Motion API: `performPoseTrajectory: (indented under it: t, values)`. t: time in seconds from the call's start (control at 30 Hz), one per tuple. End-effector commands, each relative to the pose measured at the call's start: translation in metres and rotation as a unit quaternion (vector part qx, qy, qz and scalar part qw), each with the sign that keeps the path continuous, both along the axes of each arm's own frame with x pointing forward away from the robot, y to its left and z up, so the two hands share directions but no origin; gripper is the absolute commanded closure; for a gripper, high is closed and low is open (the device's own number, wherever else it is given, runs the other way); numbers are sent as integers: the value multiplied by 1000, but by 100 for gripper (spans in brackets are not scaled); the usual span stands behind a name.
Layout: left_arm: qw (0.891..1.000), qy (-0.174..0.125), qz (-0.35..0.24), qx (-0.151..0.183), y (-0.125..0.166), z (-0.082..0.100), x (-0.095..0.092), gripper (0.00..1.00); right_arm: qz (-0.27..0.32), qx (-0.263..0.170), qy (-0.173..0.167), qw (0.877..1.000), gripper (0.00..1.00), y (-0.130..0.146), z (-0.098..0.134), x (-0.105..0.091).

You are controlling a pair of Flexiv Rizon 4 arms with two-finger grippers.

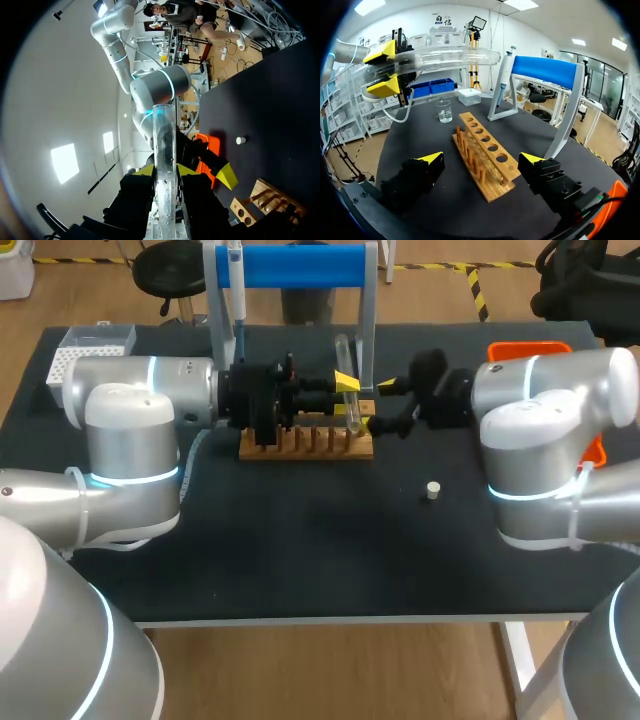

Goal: Invert the test tube, pick up the pipette, mount the tip to pipette, aspirate from beaker and dispense into the tube, eject the tip, return the pipette, and cap with the stopper.

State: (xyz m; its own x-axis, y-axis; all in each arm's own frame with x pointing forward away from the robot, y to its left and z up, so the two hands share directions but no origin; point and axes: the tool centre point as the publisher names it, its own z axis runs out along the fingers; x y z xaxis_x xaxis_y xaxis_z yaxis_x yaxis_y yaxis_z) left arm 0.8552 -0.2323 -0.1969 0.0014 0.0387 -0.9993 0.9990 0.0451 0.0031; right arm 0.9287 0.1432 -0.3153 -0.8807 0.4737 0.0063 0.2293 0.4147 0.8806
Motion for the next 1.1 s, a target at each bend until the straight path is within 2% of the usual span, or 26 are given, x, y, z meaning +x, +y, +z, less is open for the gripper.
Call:
performPoseTrajectory:
  t: [0.03, 0.2, 0.57, 0.7, 1.1]
  values:
    - [1000, -1, 1, -1, -1, 0, 0, 100, -3, 2, -6, 1000, 0, 8, -8, 4]
    - [1000, -1, 1, -1, -1, 0, 0, 100, -4, 13, -26, 1000, 0, 12, -14, 9]
    - [1000, -1, 1, -1, -1, 0, 0, 100, -1, 15, -30, 999, 0, 21, -28, 15]
    - [1000, -1, 1, -1, -1, 0, 0, 100, 2, 15, -44, 999, 0, 22, -30, 16]
    - [1000, -1, 1, -1, -1, 0, 0, 100, 4, 15, -48, 999, 0, 24, -30, 15]
